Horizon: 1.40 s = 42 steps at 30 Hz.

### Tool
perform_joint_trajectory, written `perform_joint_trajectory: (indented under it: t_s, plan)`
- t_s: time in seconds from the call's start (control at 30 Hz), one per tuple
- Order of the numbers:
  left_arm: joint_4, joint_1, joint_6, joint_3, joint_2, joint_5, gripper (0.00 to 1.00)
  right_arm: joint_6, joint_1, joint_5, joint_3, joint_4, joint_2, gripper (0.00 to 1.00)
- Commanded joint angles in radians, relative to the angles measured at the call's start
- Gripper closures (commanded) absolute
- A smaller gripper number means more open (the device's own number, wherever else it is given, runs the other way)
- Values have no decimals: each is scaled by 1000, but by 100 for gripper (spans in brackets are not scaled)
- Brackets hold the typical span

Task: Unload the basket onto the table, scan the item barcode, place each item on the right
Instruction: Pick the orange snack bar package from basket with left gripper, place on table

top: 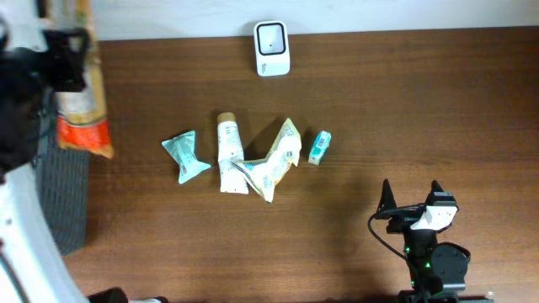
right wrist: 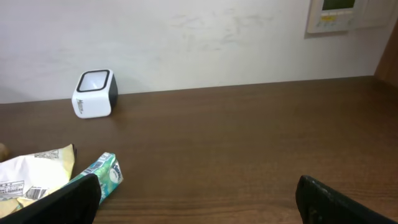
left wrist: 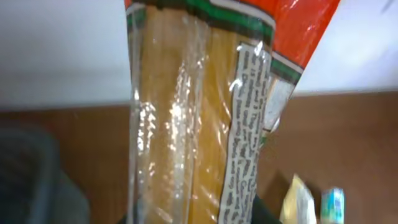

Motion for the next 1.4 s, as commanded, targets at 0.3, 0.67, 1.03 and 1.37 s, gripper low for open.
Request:
perform_joint_trajectory:
  t_s: [0.3,0.67,1.03,1.37]
  plan:
    - [-141,-357,-317,-97,499,-329,100,3,-1,1,-7,-4,-7,1]
    - [188,-399,-567,-598,484,-228,1,3,-1,1,-7,-4,-7,1]
    - [9,-204,-266,-185,15,-785,1,4,-1,1,-7,-4,-6,1]
    - [5,-3,-266,-187,15,-774,1,3,-1,1,-7,-4,-6,1]
